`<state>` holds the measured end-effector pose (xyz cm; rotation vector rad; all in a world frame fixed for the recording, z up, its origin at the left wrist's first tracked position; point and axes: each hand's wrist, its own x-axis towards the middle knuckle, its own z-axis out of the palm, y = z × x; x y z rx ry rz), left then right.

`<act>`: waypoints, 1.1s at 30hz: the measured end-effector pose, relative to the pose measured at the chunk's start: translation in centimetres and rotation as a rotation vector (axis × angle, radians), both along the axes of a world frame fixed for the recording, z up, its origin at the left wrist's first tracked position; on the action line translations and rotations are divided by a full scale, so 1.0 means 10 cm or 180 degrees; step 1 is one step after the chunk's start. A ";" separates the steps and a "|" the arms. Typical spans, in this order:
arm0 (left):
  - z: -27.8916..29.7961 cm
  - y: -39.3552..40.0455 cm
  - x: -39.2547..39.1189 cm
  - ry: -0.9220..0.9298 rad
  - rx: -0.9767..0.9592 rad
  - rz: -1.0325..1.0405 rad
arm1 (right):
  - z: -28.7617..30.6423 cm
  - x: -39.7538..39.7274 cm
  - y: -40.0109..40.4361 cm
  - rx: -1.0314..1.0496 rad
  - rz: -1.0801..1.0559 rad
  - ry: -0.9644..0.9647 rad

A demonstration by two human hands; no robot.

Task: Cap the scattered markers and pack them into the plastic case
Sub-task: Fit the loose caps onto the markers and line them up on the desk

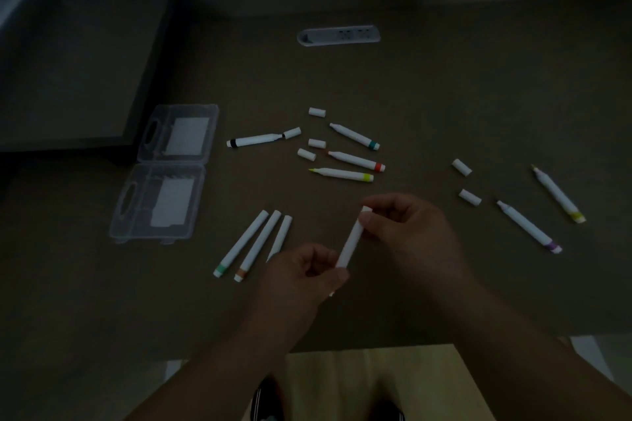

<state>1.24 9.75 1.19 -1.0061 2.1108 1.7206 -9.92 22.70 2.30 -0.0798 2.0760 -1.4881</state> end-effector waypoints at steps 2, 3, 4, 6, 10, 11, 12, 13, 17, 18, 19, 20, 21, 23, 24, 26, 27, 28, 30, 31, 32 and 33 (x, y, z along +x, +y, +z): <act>0.03 -0.04 0.03 -0.0079 -0.0440 -0.0306 | -0.05 0.03 -0.03 0.0106 -0.0021 -0.0095; 0.03 -0.05 0.05 -0.0135 -0.0771 -0.0525 | -0.09 0.05 -0.05 0.0180 -0.0024 -0.0118; 0.03 -0.07 0.05 -0.0185 -0.1107 -0.0717 | -0.13 0.07 -0.06 0.0268 -0.0027 -0.0113; 0.03 -0.11 -0.01 -0.0423 -0.1553 -0.1014 | -0.19 0.09 -0.07 0.0490 -0.0039 -0.0075; -0.08 -0.19 -0.06 -0.0955 -0.2073 -0.1427 | -0.24 0.06 0.03 0.0770 -0.0086 0.0197; -0.10 -0.19 -0.04 -0.0930 -0.2263 -0.1358 | -0.25 0.04 0.07 0.0802 -0.0133 0.0271; -0.11 -0.18 0.01 -0.0823 -0.2436 -0.1242 | -0.27 0.02 0.10 0.0828 -0.0169 0.0321; -0.13 -0.18 0.06 -0.0719 -0.2535 -0.1182 | -0.28 0.01 0.13 0.0859 -0.0190 0.0360; -0.18 -0.19 0.08 -0.0649 -0.2691 -0.1187 | -0.35 -0.08 0.22 0.1043 -0.0176 0.0551; -0.18 -0.20 0.07 -0.0630 -0.2704 -0.1186 | -0.36 -0.11 0.22 0.1096 -0.0159 0.0581; -0.18 -0.20 0.06 -0.0609 -0.2722 -0.1191 | -0.36 -0.13 0.22 0.1155 -0.0126 0.0621; -0.18 -0.21 0.07 -0.0587 -0.2733 -0.1186 | -0.37 -0.16 0.19 0.1220 -0.0071 0.0697; -0.18 -0.21 0.07 -0.0571 -0.2742 -0.1176 | -0.37 -0.20 0.16 0.1300 0.0020 0.0835; -0.15 -0.21 0.05 -0.0522 -0.2784 -0.1185 | -0.38 -0.30 0.06 0.1509 0.0320 0.1261; -0.14 -0.21 0.03 -0.0485 -0.2810 -0.1177 | -0.38 -0.36 -0.01 0.1606 0.0481 0.1485; -0.14 -0.22 0.01 -0.0398 -0.2836 -0.1153 | -0.38 -0.48 -0.15 0.1721 0.0670 0.1886; -0.14 -0.23 -0.01 -0.0346 -0.2856 -0.1132 | -0.37 -0.53 -0.21 0.1757 0.0730 0.2081; -0.13 -0.25 -0.03 -0.0301 -0.2880 -0.1117 | -0.36 -0.58 -0.28 0.1802 0.0820 0.2277; -0.08 -0.29 -0.10 -0.0280 -0.2830 -0.1029 | -0.34 -0.65 -0.39 0.1938 0.1083 0.2588; -0.06 -0.32 -0.14 -0.0301 -0.2719 -0.0932 | -0.33 -0.68 -0.45 0.2050 0.1232 0.2684; -0.04 -0.35 -0.18 -0.0285 -0.2611 -0.0826 | -0.33 -0.71 -0.50 0.2204 0.1399 0.2759; -0.03 -0.39 -0.23 -0.0257 -0.2519 -0.0734 | -0.34 -0.72 -0.55 0.2383 0.1591 0.2786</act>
